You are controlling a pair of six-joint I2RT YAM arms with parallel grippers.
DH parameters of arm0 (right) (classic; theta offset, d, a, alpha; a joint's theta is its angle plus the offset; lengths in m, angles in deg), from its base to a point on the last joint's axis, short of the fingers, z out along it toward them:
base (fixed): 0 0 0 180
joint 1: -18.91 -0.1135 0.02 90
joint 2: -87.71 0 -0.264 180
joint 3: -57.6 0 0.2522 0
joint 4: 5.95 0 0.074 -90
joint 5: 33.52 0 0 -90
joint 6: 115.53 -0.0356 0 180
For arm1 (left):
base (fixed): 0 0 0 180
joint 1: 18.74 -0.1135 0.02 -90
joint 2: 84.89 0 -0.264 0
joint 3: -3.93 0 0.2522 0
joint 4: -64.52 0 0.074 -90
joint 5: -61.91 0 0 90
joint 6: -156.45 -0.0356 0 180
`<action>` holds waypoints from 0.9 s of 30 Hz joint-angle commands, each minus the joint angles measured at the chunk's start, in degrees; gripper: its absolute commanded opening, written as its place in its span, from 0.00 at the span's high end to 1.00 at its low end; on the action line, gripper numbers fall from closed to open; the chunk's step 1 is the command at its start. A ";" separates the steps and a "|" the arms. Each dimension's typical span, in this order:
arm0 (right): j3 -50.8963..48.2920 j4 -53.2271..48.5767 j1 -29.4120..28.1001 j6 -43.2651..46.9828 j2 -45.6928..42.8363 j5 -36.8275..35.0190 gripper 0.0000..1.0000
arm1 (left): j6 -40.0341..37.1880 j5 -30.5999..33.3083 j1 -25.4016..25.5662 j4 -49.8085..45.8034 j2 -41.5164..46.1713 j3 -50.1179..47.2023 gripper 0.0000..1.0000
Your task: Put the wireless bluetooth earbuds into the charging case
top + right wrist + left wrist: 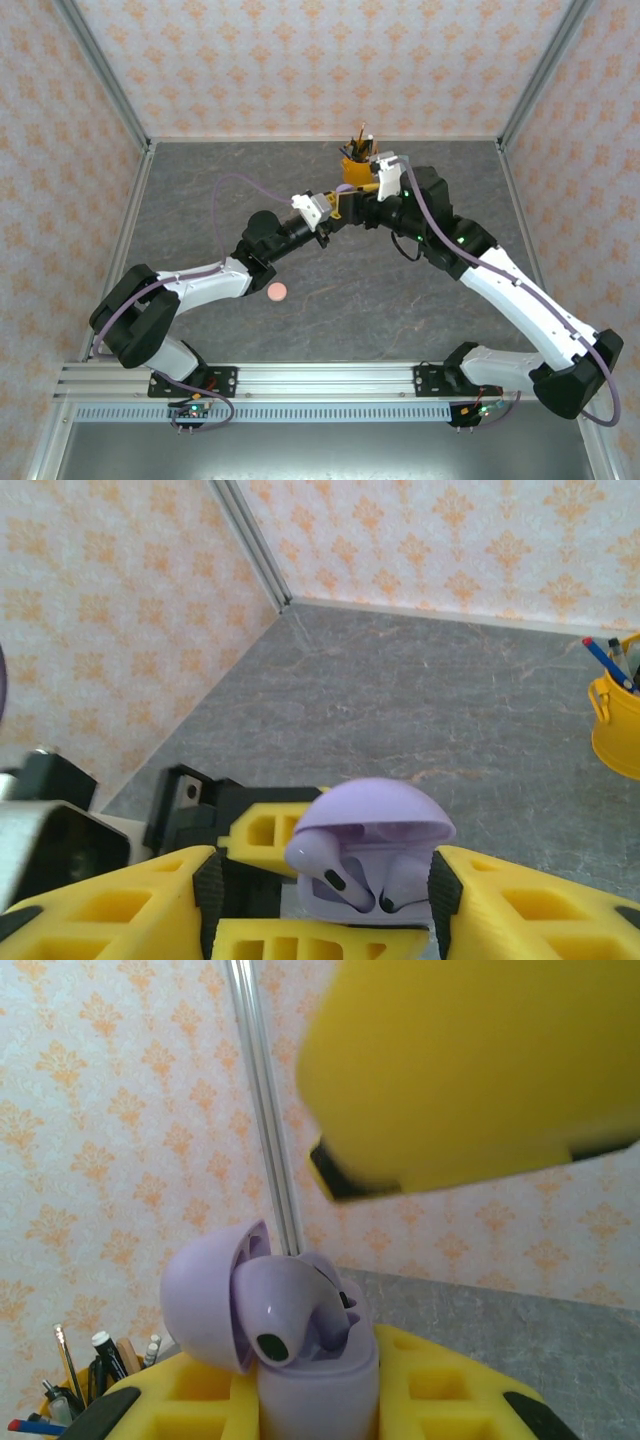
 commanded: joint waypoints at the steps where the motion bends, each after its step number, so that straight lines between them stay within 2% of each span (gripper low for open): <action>1: 3.77 -0.89 0.03 -1.43 -0.60 -0.71 0.40 | 1.05 0.27 0.41 3.77 -0.51 0.88 1.00; 8: 4.83 -1.76 0.14 -4.51 -1.30 -2.69 0.40 | 0.99 0.44 0.41 4.10 -0.47 0.48 1.00; 13: 5.20 -3.33 0.23 -7.11 -0.25 -1.77 0.46 | 0.99 0.35 0.37 4.25 -0.55 0.37 1.00; 20: 5.98 -6.08 0.18 -8.74 1.77 -0.01 0.74 | 1.08 0.27 0.41 3.76 -0.59 0.57 1.00; 22: 5.66 -5.50 0.19 -9.26 1.72 0.70 0.77 | 1.06 0.18 0.41 3.59 -0.63 0.53 1.00; 27: 5.86 -3.79 0.06 -11.07 1.77 4.56 0.79 | 1.08 0.09 0.41 3.57 -0.90 0.70 1.00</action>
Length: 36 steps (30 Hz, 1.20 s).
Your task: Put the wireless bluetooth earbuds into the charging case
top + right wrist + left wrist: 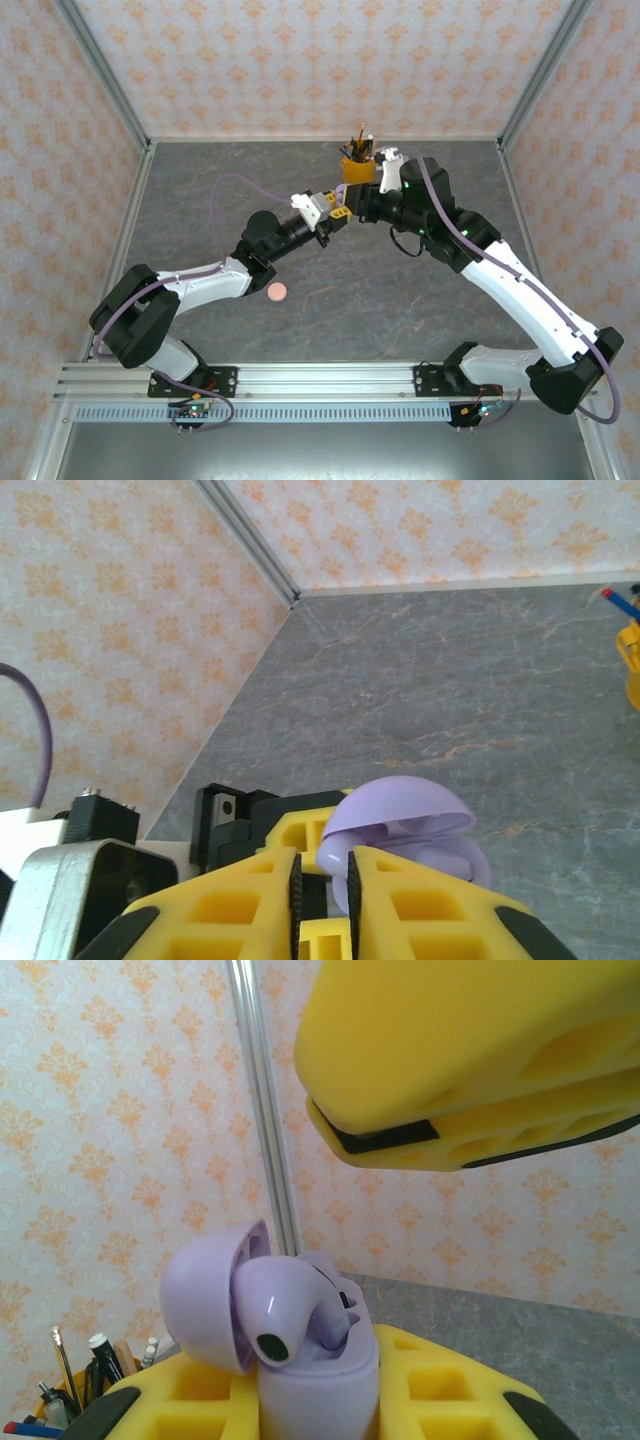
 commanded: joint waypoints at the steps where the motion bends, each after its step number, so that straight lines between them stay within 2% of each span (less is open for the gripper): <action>1: 1.24 1.89 0.05 -2.05 -0.11 3.55 0.79 | 0.29 0.11 0.41 3.05 -0.88 0.73 1.00; 12: 1.07 3.86 -1.09 -3.13 3.99 5.33 0.79 | 0.38 -0.04 0.41 3.10 -1.05 1.19 1.00; 31: 1.50 -0.59 -0.74 -1.58 3.79 -2.73 0.80 | 0.15 0.20 0.41 3.18 -0.53 1.01 1.00; 36: 1.32 -1.06 -0.56 -1.97 2.57 -1.62 0.80 | -0.06 0.38 0.41 3.10 -0.19 0.84 1.00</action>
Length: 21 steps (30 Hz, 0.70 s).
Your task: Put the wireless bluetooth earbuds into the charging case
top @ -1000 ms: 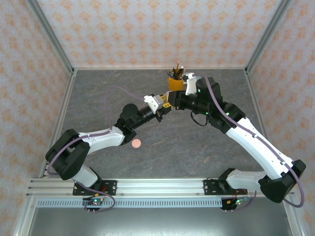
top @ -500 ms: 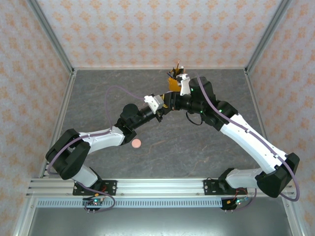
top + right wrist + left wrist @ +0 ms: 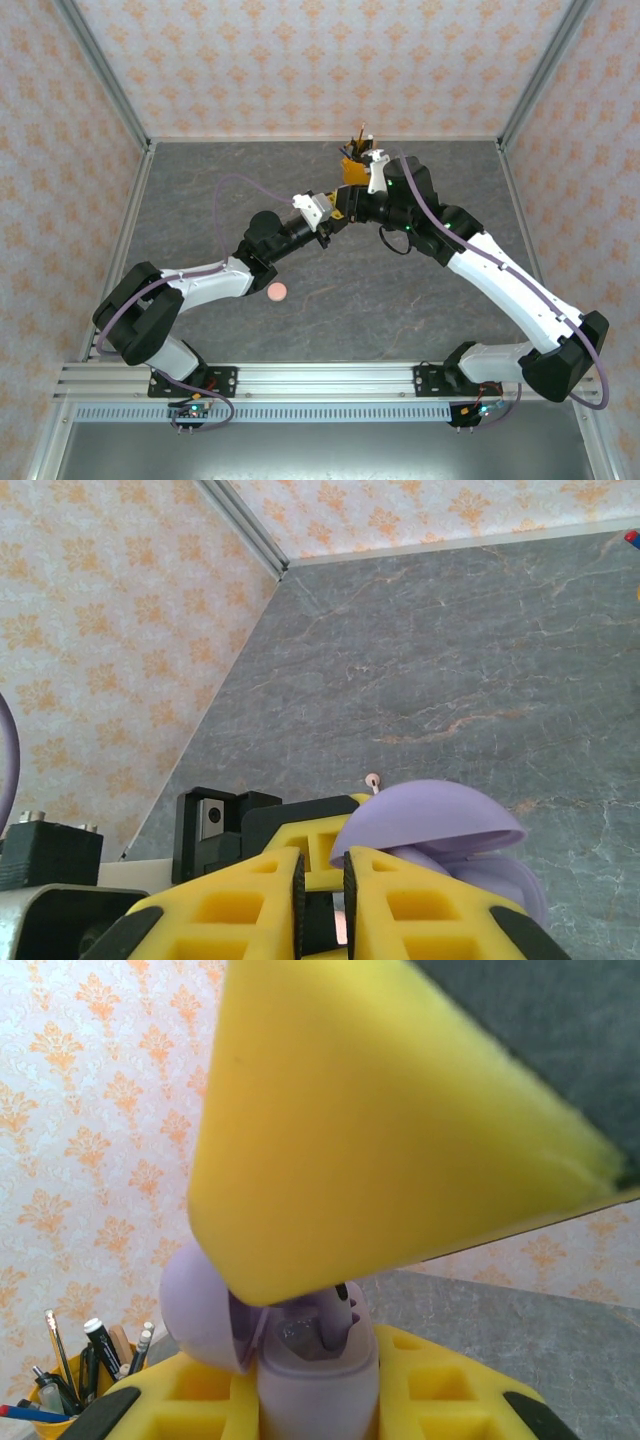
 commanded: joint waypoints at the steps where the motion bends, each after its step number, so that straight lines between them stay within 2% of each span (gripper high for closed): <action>1: 1.31 -1.38 0.20 0.16 -2.08 -0.32 0.80 | -0.30 0.33 0.41 3.11 0.87 0.83 1.00; 7: 0.64 1.33 0.20 0.01 -6.12 3.81 0.79 | -0.39 0.42 0.38 3.09 0.87 0.66 1.00; 15: 1.87 -0.97 0.77 1.08 -7.39 -1.66 0.79 | -0.30 0.25 0.37 3.27 0.95 0.73 1.00; 21: 1.64 -1.68 1.25 1.13 -5.12 -2.34 0.80 | -0.41 0.24 0.41 2.94 1.41 0.66 1.00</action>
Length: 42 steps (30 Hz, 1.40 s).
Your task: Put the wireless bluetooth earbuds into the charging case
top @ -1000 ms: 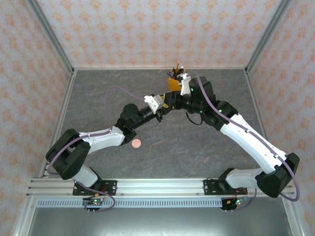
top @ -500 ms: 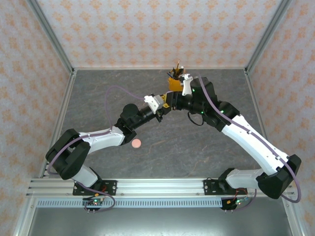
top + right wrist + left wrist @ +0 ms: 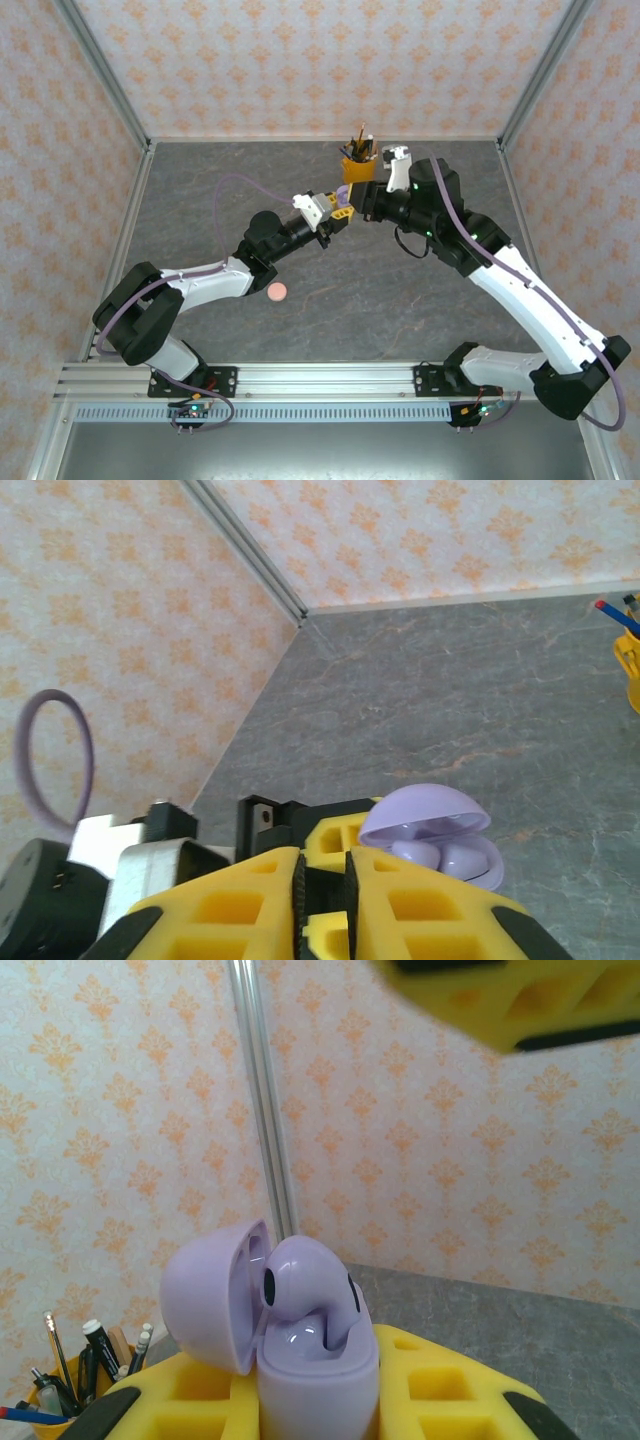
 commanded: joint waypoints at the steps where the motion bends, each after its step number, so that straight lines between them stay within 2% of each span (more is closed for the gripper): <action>1: 1.11 -0.76 0.34 0.90 1.03 -1.65 0.80 | -0.39 0.27 0.41 2.89 1.57 0.57 1.00; 17: -0.40 0.11 2.12 0.46 4.44 -0.71 0.80 | -0.83 0.27 0.41 2.72 2.45 0.13 1.00; 34: 0.49 -1.11 2.27 1.39 5.99 7.94 0.81 | -0.57 0.27 0.41 3.16 1.48 0.48 1.00; 38: 0.43 -1.54 2.27 1.73 5.15 6.68 0.81 | -0.39 0.25 0.41 3.24 1.30 0.63 1.00; 42: 0.30 -1.47 2.34 2.05 2.81 2.17 0.81 | -0.30 0.27 0.41 3.18 1.11 0.61 1.00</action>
